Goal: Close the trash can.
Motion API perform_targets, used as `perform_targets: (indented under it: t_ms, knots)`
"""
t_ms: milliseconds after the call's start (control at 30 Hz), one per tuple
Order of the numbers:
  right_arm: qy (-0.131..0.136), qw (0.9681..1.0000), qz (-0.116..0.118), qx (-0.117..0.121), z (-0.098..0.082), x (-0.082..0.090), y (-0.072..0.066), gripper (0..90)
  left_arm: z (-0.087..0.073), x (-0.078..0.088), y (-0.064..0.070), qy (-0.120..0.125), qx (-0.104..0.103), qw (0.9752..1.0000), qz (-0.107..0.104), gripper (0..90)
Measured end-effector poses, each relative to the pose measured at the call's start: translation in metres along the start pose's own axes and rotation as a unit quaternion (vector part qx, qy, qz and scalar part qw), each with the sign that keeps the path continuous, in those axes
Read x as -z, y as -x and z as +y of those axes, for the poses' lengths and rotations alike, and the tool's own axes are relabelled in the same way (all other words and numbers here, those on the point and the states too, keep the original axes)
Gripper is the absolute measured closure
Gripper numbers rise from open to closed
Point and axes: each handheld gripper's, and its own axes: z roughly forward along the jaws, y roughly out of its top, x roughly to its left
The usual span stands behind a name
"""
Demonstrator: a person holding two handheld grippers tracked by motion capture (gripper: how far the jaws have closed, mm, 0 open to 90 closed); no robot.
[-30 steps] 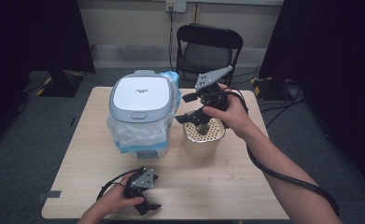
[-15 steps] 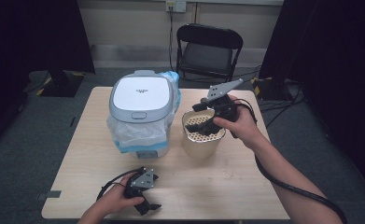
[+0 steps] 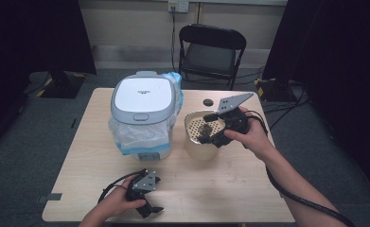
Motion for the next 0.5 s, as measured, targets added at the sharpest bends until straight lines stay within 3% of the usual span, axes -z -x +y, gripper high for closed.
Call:
perform_targets:
  t_ms: [500]
  knots:
    - [-0.008,0.9999,-0.004,-0.014,-0.035,0.001,-0.006,17.1,0.000,0.000,0.001,-0.001,0.005,1.0000,-0.004,0.0]
